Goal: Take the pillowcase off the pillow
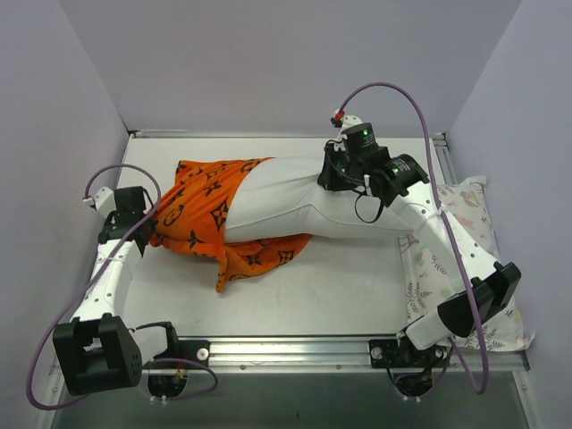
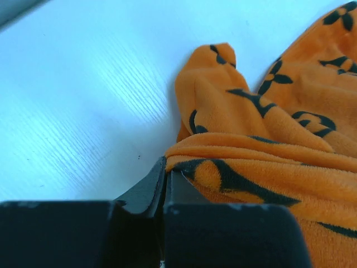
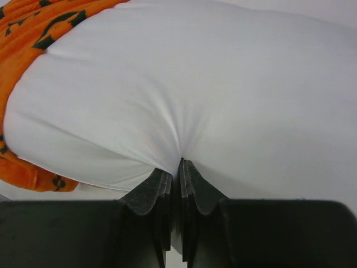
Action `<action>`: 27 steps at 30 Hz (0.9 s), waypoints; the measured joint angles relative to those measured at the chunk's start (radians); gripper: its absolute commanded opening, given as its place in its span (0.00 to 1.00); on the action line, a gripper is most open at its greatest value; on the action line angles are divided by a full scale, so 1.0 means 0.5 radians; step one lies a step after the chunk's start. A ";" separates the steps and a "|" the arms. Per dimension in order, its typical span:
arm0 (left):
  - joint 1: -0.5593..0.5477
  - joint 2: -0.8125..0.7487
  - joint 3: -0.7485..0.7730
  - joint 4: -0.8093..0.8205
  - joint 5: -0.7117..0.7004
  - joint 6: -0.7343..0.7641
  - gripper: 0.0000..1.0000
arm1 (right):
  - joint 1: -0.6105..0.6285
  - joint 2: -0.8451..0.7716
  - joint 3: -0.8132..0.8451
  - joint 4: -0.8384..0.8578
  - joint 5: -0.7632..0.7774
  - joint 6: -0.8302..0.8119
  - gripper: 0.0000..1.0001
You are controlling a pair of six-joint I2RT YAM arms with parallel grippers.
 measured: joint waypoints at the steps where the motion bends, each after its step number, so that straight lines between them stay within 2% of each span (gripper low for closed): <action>1: 0.020 0.044 -0.001 0.008 0.044 -0.005 0.00 | -0.002 -0.009 -0.002 -0.007 -0.008 0.001 0.00; 8: 0.034 0.108 -0.001 0.055 0.192 0.011 0.00 | -0.002 -0.114 -0.151 -0.005 -0.034 -0.008 0.00; 10: 0.035 0.072 0.002 0.056 0.240 0.056 0.12 | -0.002 -0.182 -0.278 0.037 -0.032 -0.015 0.00; 11: 0.038 0.044 0.008 0.050 0.272 0.093 0.25 | 0.004 -0.227 -0.367 0.072 -0.026 -0.021 0.00; 12: 0.040 0.010 0.018 0.037 0.301 0.131 0.49 | 0.013 -0.271 -0.453 0.096 -0.012 -0.024 0.00; 13: 0.039 -0.028 0.039 0.015 0.317 0.173 0.58 | 0.031 -0.320 -0.549 0.134 0.008 -0.027 0.00; 15: 0.037 -0.144 0.105 -0.016 0.327 0.239 0.70 | 0.102 -0.442 -0.803 0.228 0.066 -0.020 0.00; 19: -0.053 -0.430 0.288 -0.045 0.322 0.340 0.79 | 0.314 -0.627 -1.225 0.423 0.148 0.027 0.00; 21: -0.144 -0.477 0.437 -0.041 0.369 0.406 0.81 | 0.414 -0.694 -1.405 0.527 0.172 0.062 0.00; 24: -0.390 -0.388 0.665 -0.005 0.430 0.524 0.86 | 0.529 -0.770 -1.646 0.688 0.204 0.132 0.00; 27: -0.675 -0.154 0.801 0.043 0.471 0.645 0.90 | 0.619 -0.792 -1.812 0.837 0.254 0.217 0.00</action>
